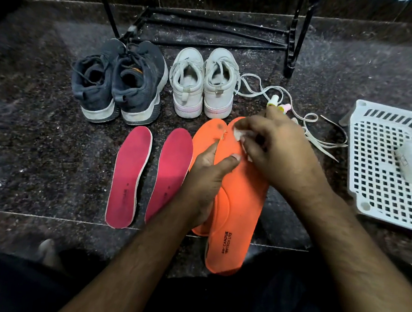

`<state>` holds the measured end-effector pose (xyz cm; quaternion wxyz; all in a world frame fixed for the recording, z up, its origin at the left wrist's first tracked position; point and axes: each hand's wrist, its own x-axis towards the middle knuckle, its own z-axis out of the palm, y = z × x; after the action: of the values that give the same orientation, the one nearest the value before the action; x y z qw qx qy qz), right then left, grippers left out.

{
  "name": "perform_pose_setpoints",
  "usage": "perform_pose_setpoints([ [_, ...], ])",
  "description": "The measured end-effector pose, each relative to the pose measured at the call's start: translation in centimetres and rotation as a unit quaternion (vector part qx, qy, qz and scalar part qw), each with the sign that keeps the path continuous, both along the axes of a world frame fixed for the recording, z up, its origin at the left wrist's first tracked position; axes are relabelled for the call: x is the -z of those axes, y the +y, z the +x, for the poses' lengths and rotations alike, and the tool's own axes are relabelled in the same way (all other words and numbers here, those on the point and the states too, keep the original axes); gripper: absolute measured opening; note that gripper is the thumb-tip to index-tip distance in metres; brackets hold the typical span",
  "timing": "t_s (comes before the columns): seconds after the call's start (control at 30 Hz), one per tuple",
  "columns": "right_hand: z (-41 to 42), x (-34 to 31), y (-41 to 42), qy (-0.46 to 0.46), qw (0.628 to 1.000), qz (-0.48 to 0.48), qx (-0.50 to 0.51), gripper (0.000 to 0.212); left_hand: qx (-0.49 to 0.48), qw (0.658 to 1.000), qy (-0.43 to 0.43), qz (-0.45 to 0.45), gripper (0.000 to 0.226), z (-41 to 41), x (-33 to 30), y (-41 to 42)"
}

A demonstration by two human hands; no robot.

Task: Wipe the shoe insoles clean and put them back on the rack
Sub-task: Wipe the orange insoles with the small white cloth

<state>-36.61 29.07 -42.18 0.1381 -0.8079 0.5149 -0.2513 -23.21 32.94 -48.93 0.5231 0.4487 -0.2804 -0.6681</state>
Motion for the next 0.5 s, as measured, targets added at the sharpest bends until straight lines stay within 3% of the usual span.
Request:
perform_pose_setpoints([
  [0.1,-1.3,-0.1,-0.8,-0.035,0.995,-0.018,0.095,0.025,-0.015,1.0,-0.009,0.007,0.048,0.1,0.0,-0.1],
  [0.17,-1.2,-0.4,-0.5,-0.063,0.995,-0.002,0.075,0.023,-0.03,0.999,0.005,0.013,0.038,0.2,-0.2,-0.2],
  [0.27,-0.1,0.2,0.3,-0.034,0.999,0.039,0.012,0.026,-0.035,0.999,0.02,0.016,0.034,0.5,-0.5,-0.3],
  [0.4,-1.1,0.1,-0.3,-0.057,0.991,0.024,0.117,0.026,-0.066,0.998,0.007,0.021,0.031,0.9,-0.7,-0.6],
  [0.5,-0.5,0.2,0.4,-0.059,0.993,0.078,0.073,0.026,-0.102,0.994,0.003,0.023,0.032,1.5,-0.5,-0.9],
])
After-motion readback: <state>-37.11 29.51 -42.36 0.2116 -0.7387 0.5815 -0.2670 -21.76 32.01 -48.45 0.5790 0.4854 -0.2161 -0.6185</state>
